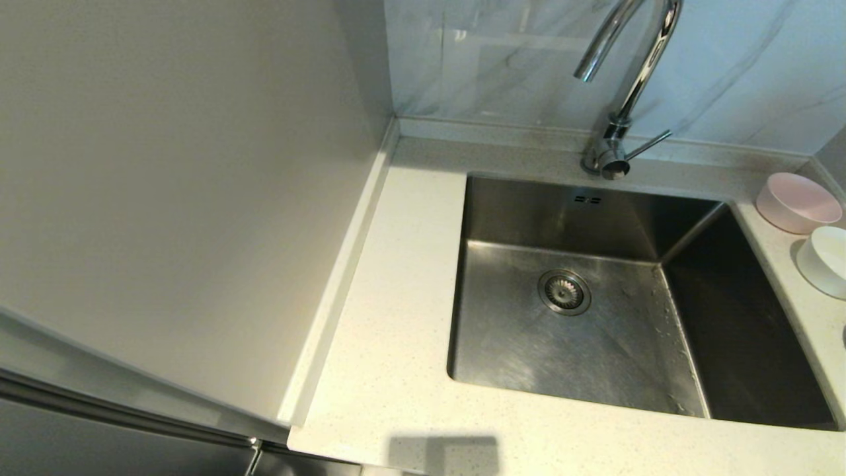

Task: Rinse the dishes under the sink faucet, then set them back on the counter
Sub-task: Put a bowl into the sink

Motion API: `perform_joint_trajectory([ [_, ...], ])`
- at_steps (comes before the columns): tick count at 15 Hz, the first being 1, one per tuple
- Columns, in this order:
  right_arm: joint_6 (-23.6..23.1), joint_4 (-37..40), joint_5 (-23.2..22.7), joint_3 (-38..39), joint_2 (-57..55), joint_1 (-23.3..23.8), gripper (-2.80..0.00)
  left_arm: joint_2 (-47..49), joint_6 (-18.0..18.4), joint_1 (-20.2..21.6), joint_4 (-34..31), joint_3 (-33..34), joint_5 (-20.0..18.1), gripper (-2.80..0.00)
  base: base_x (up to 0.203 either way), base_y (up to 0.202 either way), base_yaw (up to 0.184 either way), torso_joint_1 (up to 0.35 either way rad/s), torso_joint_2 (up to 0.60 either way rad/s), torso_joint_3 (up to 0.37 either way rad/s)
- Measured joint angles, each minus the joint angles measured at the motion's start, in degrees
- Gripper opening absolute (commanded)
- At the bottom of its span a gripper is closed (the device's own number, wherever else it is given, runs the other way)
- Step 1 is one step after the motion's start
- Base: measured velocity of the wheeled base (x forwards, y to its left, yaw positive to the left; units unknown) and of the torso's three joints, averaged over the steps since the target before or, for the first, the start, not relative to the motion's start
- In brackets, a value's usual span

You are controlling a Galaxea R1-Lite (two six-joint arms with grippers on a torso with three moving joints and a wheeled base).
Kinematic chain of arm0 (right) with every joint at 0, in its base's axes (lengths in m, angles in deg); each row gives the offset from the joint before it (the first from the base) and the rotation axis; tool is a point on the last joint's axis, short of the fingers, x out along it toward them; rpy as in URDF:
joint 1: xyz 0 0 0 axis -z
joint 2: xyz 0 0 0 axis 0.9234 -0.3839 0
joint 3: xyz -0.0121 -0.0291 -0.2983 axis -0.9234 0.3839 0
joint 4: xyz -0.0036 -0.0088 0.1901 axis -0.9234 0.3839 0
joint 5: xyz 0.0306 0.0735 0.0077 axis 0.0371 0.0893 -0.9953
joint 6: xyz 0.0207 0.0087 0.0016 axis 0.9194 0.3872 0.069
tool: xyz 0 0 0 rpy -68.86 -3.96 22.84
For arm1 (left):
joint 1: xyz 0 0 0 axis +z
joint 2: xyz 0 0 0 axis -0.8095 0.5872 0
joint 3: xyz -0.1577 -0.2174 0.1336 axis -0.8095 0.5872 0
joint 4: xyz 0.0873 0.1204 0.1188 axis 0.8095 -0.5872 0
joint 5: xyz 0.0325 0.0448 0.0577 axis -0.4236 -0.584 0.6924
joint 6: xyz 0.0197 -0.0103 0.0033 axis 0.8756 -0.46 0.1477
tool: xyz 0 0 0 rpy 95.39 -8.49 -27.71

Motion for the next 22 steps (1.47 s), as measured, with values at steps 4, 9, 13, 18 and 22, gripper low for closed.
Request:
perform_joint_trajectory([
  [4,-0.4,0.4,0.1,-1.3,-2.4,0.0,0.00,0.0,0.0,0.0,0.0,0.0,0.0,-2.80,0.000,0.000,0.000,0.000,0.00,0.000],
  [9,-0.5,1.8,1.2,-22.3,-22.4,2.2,0.00,0.0,0.0,0.0,0.0,0.0,0.0,-2.80,0.000,0.000,0.000,0.000,0.00,0.000],
  [13,-1.8,10.8,0.6,-55.8,-45.8,7.9,0.00,0.0,0.0,0.0,0.0,0.0,0.0,-2.80,0.000,0.000,0.000,0.000,0.00,0.000],
  [18,-14.4,29.6,-13.9,-83.9,-72.1,22.5,0.00,0.0,0.0,0.0,0.0,0.0,0.0,-2.80,0.000,0.000,0.000,0.000,0.00,0.000],
  [22,-23.7,36.3,-16.2,-97.5,-88.5,27.4,0.00,0.0,0.0,0.0,0.0,0.0,0.0,-2.80,0.000,0.000,0.000,0.000,0.00,0.000],
])
